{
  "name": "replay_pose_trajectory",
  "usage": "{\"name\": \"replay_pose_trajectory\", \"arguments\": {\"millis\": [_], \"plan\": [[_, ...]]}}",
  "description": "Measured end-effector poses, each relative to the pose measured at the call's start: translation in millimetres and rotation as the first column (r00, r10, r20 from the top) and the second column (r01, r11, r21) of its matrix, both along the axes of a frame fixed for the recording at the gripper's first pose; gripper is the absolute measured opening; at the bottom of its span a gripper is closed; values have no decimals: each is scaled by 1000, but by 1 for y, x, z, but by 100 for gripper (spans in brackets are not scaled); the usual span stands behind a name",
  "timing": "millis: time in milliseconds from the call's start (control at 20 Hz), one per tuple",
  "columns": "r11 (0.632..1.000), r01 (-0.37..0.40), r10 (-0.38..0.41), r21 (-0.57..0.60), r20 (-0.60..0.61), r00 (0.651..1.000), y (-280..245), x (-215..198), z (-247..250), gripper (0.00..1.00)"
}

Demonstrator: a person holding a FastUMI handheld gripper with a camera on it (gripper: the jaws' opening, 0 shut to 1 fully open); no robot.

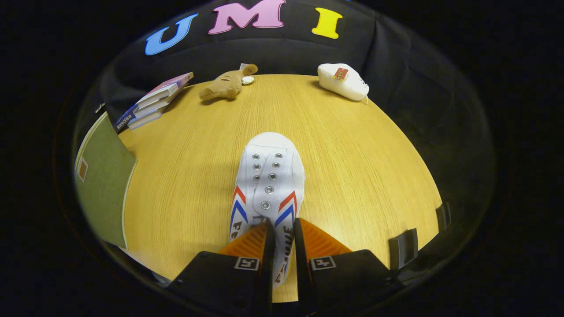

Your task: Open the storage box then place both shoes into the box .Put the left shoe in first, then the right shoe, with the right side of both shoes facing outward in a uniform manner.

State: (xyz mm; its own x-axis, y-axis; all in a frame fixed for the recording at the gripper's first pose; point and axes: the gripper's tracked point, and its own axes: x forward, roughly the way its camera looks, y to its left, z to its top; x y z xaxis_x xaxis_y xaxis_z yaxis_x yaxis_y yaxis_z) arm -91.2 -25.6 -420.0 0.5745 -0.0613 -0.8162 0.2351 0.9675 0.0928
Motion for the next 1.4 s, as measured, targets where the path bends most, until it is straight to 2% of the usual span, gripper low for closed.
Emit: {"name": "replay_pose_trajectory", "arguments": {"millis": [50,100,200,300,400,500,650,800,1000,1400], "plan": [[1000,18,-18,2,6,1000,-3,0,0,27],[998,44,-44,39,4,999,-3,1,1,12],[985,105,-109,139,23,994,-4,4,8,5],[977,110,-121,185,48,992,-8,4,20,5],[979,88,-106,181,95,990,-16,10,39,5],[978,66,-94,198,137,986,-6,28,57,5],[965,71,-117,252,174,978,3,38,88,5],[949,44,-121,312,234,965,20,53,134,5],[932,-40,-74,360,298,952,60,70,198,5],[866,-202,90,457,256,963,201,76,272,5]]}}
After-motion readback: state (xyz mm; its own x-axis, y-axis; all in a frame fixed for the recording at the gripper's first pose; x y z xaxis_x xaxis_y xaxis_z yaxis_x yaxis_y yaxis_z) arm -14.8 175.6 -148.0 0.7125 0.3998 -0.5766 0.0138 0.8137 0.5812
